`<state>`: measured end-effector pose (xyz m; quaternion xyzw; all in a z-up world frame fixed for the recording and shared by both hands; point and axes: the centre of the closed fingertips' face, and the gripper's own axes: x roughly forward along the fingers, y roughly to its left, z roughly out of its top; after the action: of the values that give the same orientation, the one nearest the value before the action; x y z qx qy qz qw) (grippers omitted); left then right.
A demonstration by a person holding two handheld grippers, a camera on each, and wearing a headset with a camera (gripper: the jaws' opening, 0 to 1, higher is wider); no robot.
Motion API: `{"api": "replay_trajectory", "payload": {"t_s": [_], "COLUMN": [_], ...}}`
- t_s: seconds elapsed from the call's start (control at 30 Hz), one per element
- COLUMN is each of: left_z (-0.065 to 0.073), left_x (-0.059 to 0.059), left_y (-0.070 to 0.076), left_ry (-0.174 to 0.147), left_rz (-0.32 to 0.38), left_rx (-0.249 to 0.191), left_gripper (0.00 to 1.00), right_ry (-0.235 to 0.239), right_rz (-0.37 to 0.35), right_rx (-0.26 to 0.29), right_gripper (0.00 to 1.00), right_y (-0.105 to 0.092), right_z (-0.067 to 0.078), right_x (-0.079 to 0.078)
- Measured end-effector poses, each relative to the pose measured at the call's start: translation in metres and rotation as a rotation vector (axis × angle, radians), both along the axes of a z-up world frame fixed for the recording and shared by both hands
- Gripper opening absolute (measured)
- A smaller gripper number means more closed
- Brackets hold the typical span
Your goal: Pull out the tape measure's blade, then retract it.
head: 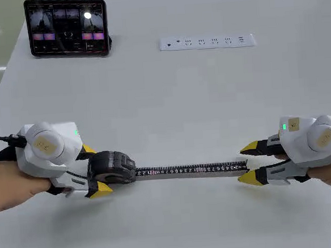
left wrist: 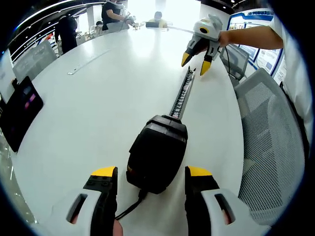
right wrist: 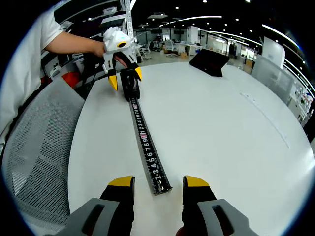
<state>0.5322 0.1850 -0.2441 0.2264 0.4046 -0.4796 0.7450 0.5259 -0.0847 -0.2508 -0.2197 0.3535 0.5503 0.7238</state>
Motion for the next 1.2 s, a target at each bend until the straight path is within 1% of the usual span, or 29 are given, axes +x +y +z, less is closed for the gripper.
{"api": "replay_trajectory", "payload": {"t_s": [0.03, 0.1, 0.13, 0.23, 0.3, 0.37, 0.43, 0.5, 0.57, 0.63, 0.67, 0.73, 0.93, 0.97, 1.03, 1.1, 1.2], "left_z": [0.001, 0.004, 0.005, 0.007, 0.01, 0.012, 0.014, 0.017, 0.021, 0.022, 0.023, 0.023, 0.026, 0.026, 0.027, 0.028, 0.03], "left_x": [0.0, -0.001, -0.001, -0.001, 0.0, -0.001, -0.001, -0.001, -0.003, -0.004, -0.004, -0.005, -0.009, -0.011, -0.011, -0.012, -0.015], "left_y": [0.0, -0.002, -0.002, -0.001, -0.002, -0.002, -0.003, -0.004, -0.006, -0.007, -0.007, -0.004, 0.002, 0.003, 0.006, 0.008, 0.012], "left_ry": [-0.001, 0.002, 0.003, -0.008, -0.022, -0.025, -0.037, -0.046, -0.049, -0.058, -0.062, -0.062, -0.063, -0.066, -0.088, -0.083, -0.094], "left_rz": [0.007, 0.025, 0.032, 0.05, 0.064, 0.072, 0.082, 0.092, 0.1, 0.108, 0.11, 0.121, 0.162, 0.167, 0.175, 0.199, 0.218], "left_rx": [-0.005, -0.036, -0.038, -0.049, -0.067, -0.073, -0.081, -0.096, -0.121, -0.134, -0.14, -0.141, -0.172, -0.172, -0.163, -0.179, -0.184], "left_gripper": [0.53, 0.57, 0.58, 0.61, 0.63, 0.66, 0.68, 0.71, 0.73, 0.74, 0.75, 0.76, 0.8, 0.8, 0.8, 0.8, 0.81], "right_ry": [0.003, 0.011, 0.01, -0.005, -0.016, -0.024, -0.029, -0.038, -0.036, -0.044, -0.041, -0.04, -0.048, -0.051, -0.051, -0.061, -0.069], "right_rz": [-0.009, -0.026, -0.03, -0.042, -0.054, -0.064, -0.073, -0.087, -0.096, -0.099, -0.101, -0.114, -0.138, -0.145, -0.153, -0.162, -0.171], "right_rx": [0.005, 0.018, 0.018, 0.027, 0.036, 0.04, 0.043, 0.036, 0.037, 0.028, 0.031, 0.04, 0.043, 0.044, 0.051, 0.047, 0.04], "right_gripper": [0.38, 0.4, 0.41, 0.44, 0.48, 0.51, 0.52, 0.56, 0.58, 0.6, 0.61, 0.62, 0.67, 0.68, 0.69, 0.7, 0.72], "right_y": [0.001, 0.003, 0.003, 0.004, 0.005, 0.006, 0.006, 0.006, 0.006, 0.004, 0.004, 0.005, 0.003, 0.003, 0.004, 0.004, 0.002], "right_z": [0.001, 0.004, 0.004, 0.009, 0.011, 0.013, 0.015, 0.015, 0.016, 0.015, 0.015, 0.017, 0.018, 0.019, 0.022, 0.024, 0.024], "right_x": [0.0, -0.001, -0.001, -0.002, -0.002, -0.002, -0.002, -0.003, -0.004, -0.005, -0.005, -0.006, -0.009, -0.009, -0.011, -0.013, -0.016]}}
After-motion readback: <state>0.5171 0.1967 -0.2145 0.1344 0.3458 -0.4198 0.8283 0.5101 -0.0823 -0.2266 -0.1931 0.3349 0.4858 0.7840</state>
